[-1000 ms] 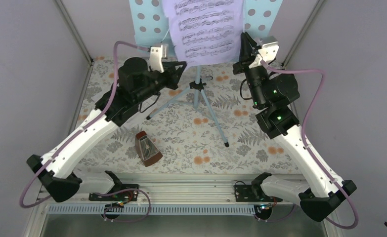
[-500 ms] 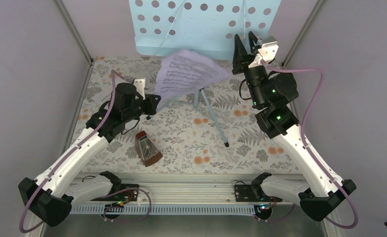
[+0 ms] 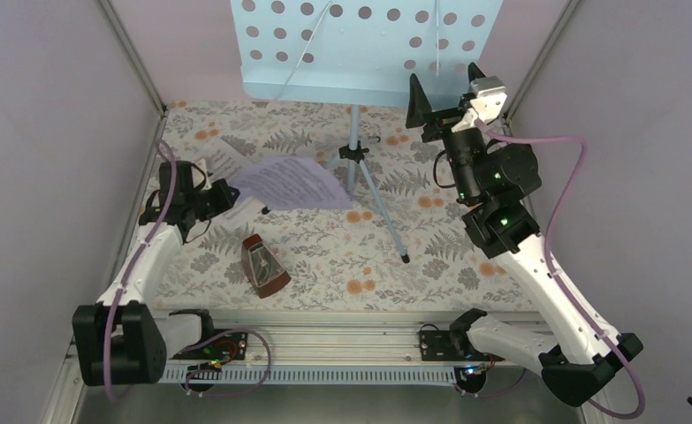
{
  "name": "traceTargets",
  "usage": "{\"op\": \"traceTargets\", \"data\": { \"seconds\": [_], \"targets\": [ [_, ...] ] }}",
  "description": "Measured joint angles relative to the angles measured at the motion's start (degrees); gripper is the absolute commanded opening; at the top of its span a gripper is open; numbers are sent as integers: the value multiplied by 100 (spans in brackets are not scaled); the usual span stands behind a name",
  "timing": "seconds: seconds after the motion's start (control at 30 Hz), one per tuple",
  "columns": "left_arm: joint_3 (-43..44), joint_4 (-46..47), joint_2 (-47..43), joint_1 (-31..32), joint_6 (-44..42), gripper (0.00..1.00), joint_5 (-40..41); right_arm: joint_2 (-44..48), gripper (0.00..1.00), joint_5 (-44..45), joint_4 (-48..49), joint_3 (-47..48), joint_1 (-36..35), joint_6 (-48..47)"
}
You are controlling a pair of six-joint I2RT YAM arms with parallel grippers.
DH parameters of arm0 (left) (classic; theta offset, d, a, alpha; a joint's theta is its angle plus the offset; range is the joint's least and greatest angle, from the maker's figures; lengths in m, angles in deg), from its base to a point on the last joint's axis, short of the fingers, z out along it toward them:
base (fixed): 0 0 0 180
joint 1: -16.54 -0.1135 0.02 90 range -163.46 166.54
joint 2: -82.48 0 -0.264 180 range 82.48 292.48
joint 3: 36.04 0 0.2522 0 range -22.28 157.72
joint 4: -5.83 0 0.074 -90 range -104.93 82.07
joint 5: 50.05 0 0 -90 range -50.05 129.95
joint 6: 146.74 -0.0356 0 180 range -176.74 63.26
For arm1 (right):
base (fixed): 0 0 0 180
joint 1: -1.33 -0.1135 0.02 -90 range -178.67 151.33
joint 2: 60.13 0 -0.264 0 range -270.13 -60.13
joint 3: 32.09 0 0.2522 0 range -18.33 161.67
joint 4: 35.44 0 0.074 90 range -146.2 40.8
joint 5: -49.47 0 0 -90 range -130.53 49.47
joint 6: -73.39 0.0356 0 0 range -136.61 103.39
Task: Pack up the instrument practice props
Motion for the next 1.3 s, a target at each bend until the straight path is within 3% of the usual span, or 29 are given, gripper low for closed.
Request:
{"op": "traceTargets", "data": {
  "seconds": [0.27, 0.43, 0.73, 1.3],
  "targets": [
    [-658, 247, 466, -1482, -31, 2, -737, 256, 100, 59, 0, -144, 0, 98],
    [-861, 511, 743, -1969, 101, 2, -892, 448, 100, 96, -4, -232, 0, 168],
    [-1069, 866, 1281, -2479, 160, 2, -979, 837, 100, 210, -116, -514, 0, 328],
    [-1132, 1204, 1727, -2688, 33, 2, -1043, 1272, 100, 352, -332, -1174, 0, 743]
  ]
}}
